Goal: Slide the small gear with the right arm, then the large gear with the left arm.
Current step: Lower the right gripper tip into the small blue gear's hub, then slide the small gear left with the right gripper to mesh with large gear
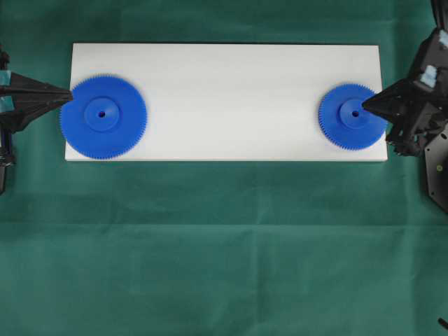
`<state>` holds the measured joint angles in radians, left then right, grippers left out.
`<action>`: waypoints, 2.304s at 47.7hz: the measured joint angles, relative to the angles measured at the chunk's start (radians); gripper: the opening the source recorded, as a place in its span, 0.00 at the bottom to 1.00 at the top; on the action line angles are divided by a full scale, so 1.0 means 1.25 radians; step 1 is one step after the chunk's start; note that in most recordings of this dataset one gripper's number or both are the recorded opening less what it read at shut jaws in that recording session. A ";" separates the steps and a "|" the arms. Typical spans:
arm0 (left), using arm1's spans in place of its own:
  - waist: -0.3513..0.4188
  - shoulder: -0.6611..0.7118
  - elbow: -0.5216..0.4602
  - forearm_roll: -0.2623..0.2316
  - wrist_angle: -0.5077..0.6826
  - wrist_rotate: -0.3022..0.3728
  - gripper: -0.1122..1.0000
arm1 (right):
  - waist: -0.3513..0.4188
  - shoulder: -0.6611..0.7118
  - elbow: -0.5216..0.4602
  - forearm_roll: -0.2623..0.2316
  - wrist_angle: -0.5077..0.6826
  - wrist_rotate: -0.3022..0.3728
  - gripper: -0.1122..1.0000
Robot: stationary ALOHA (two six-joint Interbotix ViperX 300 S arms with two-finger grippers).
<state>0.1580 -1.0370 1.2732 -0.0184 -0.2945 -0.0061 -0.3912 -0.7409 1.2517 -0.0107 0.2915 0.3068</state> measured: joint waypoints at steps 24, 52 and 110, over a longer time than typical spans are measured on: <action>0.000 0.000 0.012 0.000 0.000 -0.007 0.10 | 0.000 0.164 0.004 0.000 -0.091 0.027 0.55; 0.000 -0.001 0.018 0.000 0.000 -0.009 0.10 | 0.000 0.199 0.006 0.000 -0.107 0.027 0.55; 0.000 0.000 0.018 0.000 0.000 -0.009 0.10 | 0.102 0.677 -0.443 -0.059 -0.155 0.021 0.55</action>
<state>0.1580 -1.0370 1.2962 -0.0184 -0.2945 -0.0169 -0.2638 0.1058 0.6980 -0.0844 0.0982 0.3329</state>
